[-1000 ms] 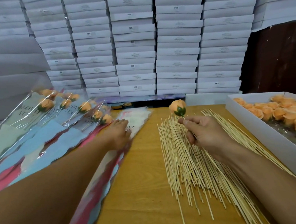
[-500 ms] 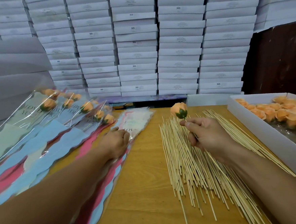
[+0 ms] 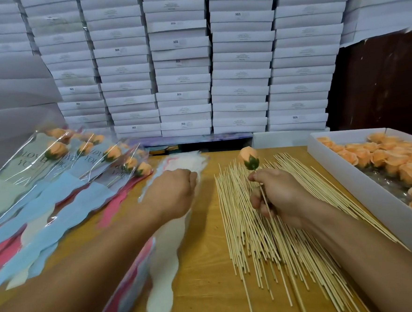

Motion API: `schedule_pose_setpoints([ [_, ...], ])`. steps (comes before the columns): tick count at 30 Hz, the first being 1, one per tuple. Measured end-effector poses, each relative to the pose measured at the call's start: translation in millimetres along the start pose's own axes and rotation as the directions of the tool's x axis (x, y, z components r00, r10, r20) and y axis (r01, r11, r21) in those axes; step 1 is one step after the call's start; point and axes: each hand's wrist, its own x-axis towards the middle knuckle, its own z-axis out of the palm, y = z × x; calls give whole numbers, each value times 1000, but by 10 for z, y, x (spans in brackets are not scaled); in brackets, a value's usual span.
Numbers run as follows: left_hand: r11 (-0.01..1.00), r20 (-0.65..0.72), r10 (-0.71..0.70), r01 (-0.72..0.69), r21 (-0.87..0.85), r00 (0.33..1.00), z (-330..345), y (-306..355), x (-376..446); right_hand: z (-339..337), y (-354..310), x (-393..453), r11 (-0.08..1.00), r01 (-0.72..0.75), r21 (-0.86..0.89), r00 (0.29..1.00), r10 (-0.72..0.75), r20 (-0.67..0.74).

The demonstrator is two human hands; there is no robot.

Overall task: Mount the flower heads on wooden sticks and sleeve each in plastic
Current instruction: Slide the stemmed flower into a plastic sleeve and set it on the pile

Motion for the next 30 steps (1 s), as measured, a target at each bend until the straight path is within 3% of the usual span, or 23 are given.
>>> schedule_pose_setpoints([
  [4,998,-2,60,-60,-11,998,-80,497,-358,-57,-12,25,1000,16,-13,997,-17,-81],
  [8,980,-62,173,-165,113,983,-43,872,-671,-128,-39,58,999,29,26,988,-25,-152],
  [13,976,128,159,-176,130,979,26,1053,-852,-173,4,97,998,17,-54,972,-29,-234],
  [17,983,143,182,-177,-47,973,-18,960,-933,-193,-19,105,999,47,-19,969,-50,-243],
  [22,904,17,-149,143,-403,989,-44,713,-383,-198,-72,55,997,41,63,990,-32,-136],
  [24,743,85,-289,279,-609,954,-1,625,-115,-191,-90,35,995,37,97,996,-28,-87],
  [26,419,248,-337,380,-825,908,68,560,64,-172,-108,12,994,32,104,999,-28,-38],
  [28,76,394,-241,421,-904,887,127,538,140,-160,-109,0,993,27,118,1000,-26,-13],
  [30,-100,406,-144,395,-913,903,206,511,154,-152,-98,3,990,23,138,1000,-22,-8],
])
